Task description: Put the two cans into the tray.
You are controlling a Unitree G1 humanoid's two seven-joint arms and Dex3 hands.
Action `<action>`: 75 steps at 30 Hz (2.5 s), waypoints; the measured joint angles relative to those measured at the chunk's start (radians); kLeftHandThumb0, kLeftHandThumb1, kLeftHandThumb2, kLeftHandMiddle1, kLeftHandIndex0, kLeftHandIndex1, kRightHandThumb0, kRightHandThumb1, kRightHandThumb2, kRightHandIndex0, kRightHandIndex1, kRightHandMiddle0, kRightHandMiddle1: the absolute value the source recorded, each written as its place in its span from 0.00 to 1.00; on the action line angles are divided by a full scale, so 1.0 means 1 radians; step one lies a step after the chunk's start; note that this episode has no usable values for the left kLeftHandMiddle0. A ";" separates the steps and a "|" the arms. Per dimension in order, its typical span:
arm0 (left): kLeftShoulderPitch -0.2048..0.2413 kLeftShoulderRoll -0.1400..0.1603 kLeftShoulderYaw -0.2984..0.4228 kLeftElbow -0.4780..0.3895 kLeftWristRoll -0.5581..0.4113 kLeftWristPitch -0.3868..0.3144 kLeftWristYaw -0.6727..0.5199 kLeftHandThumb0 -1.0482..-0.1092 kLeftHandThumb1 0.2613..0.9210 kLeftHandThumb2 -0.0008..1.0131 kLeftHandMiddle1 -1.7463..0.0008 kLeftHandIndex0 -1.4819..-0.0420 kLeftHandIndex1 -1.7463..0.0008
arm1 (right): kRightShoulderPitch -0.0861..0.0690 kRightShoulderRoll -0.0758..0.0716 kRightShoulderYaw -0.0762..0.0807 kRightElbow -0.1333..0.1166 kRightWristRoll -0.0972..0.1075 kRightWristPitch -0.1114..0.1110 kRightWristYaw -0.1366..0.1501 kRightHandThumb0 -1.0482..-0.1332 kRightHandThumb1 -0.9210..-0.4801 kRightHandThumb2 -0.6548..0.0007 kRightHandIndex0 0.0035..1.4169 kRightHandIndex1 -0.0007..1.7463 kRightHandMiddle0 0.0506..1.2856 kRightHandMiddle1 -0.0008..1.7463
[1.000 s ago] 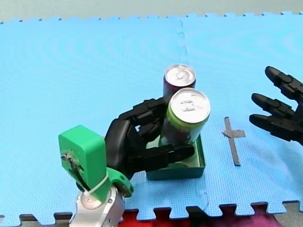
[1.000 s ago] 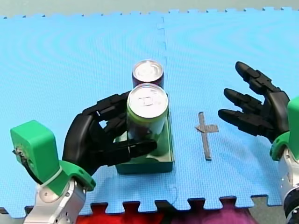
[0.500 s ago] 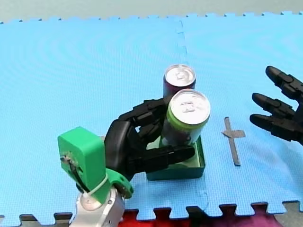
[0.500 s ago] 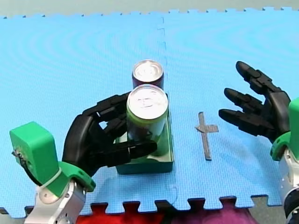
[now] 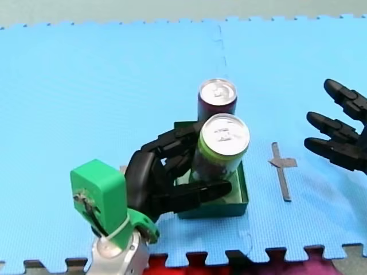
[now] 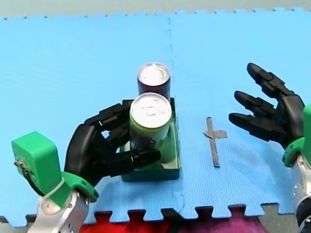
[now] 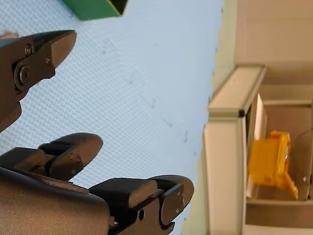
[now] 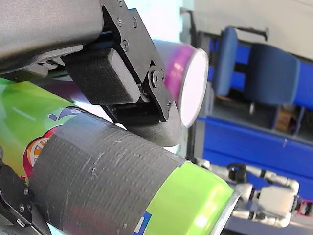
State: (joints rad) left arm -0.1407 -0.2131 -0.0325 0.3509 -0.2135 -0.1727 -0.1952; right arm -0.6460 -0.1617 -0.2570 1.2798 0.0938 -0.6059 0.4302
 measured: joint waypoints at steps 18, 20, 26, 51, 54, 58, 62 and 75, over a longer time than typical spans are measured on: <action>-0.040 0.000 0.021 0.102 0.038 -0.095 -0.004 0.72 0.74 0.00 1.00 0.15 1.00 | 0.006 0.001 0.005 -0.003 0.000 -0.008 -0.001 0.36 0.51 1.00 0.37 0.00 0.26 0.00; -0.040 0.000 0.021 0.103 0.038 -0.098 -0.004 0.72 0.74 0.00 1.00 0.14 1.00 | 0.007 0.001 0.005 -0.003 0.000 -0.008 -0.001 0.36 0.51 1.00 0.37 0.00 0.26 0.00; -0.041 0.000 0.022 0.104 0.038 -0.098 -0.008 0.72 0.74 0.00 1.00 0.14 1.00 | 0.008 0.001 0.005 -0.003 0.002 -0.008 0.000 0.36 0.52 1.00 0.37 0.00 0.26 0.00; -0.031 -0.005 -0.007 0.134 0.052 -0.130 -0.032 0.73 0.73 0.00 1.00 0.15 1.00 | 0.008 0.001 0.007 -0.003 0.001 -0.015 0.000 0.38 0.51 1.00 0.37 0.00 0.27 0.00; -0.034 -0.005 -0.007 0.150 0.052 -0.142 -0.035 0.73 0.73 0.00 1.00 0.15 1.00 | 0.008 0.000 0.007 -0.004 0.002 -0.015 0.001 0.39 0.51 1.00 0.37 0.00 0.27 0.00; -0.046 -0.005 -0.005 0.175 0.051 -0.156 -0.042 0.73 0.73 0.00 1.00 0.15 1.00 | 0.008 -0.001 0.007 -0.005 0.002 -0.016 0.003 0.39 0.51 1.00 0.37 0.00 0.27 0.00; -0.055 -0.005 -0.001 0.200 0.050 -0.170 -0.052 0.73 0.73 0.00 1.00 0.14 1.00 | 0.008 -0.002 0.007 -0.005 0.002 -0.017 0.006 0.40 0.51 1.00 0.37 0.00 0.27 0.00; -0.070 -0.006 0.013 0.229 0.035 -0.180 -0.075 0.73 0.73 0.00 1.00 0.14 1.00 | 0.009 -0.009 0.008 -0.006 0.001 -0.043 0.019 0.43 0.50 1.00 0.37 0.00 0.28 0.00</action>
State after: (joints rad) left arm -0.2104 -0.2186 -0.0193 0.5802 -0.1781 -0.3528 -0.2699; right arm -0.6374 -0.1707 -0.2489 1.2739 0.0952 -0.6485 0.4493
